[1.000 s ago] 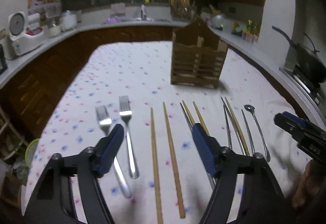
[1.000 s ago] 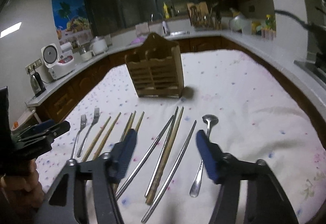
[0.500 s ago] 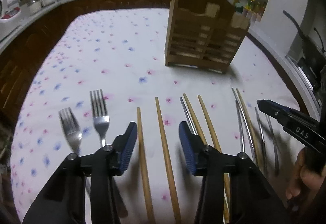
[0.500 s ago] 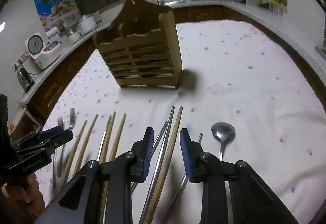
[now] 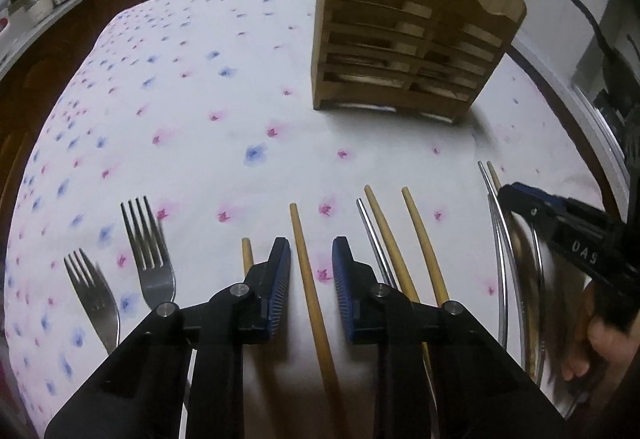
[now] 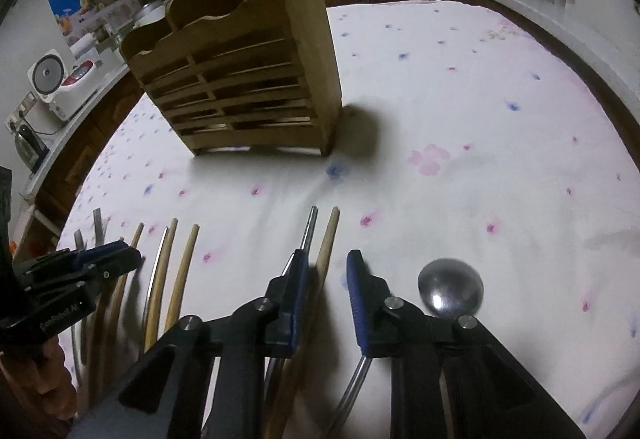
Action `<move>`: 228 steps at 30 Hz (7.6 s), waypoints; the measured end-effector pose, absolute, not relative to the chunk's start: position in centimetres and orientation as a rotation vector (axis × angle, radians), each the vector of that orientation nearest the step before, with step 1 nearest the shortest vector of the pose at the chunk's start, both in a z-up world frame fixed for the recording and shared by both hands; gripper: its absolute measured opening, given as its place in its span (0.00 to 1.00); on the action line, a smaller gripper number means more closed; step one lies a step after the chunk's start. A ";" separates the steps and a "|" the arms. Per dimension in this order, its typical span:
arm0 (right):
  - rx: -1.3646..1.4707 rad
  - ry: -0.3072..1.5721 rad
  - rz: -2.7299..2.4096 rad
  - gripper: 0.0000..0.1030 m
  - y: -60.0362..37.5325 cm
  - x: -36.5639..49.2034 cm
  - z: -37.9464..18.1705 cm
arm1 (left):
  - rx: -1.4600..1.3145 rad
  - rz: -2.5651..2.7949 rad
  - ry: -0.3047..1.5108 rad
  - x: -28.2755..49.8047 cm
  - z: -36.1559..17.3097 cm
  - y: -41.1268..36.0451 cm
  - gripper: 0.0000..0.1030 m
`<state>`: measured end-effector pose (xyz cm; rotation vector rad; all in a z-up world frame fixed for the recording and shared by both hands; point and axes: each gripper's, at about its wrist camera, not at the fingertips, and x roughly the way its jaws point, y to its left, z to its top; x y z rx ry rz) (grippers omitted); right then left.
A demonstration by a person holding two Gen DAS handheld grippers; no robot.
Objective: Organize utensils
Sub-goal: 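Lower the left tool onto a wooden chopstick and close it while the right tool grasps another, then lift the held chopsticks with both tools and carry them over the wooden holder, then lower the chopsticks into the holder and open both tools, then withdraw both tools from the holder back toward the utensils, then close the left tool on a wooden chopstick while the right tool grasps a metal chopstick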
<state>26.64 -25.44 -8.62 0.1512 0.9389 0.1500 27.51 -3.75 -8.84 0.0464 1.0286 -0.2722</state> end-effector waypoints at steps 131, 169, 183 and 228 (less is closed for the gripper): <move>0.325 0.365 0.156 0.10 -29.4 36.0 6.7 | -0.253 -0.172 0.363 38.2 6.4 -2.8 0.41; 0.324 0.507 0.225 0.87 -29.7 21.0 2.7 | -0.140 -0.142 0.574 21.7 2.5 2.1 0.88; 0.245 0.624 0.225 0.87 -28.5 18.3 -0.5 | -0.092 -0.140 0.651 18.9 -0.6 2.6 0.88; 0.061 0.944 0.176 0.09 -23.7 29.6 -9.0 | 0.069 -0.231 1.006 26.4 -9.1 -0.2 0.26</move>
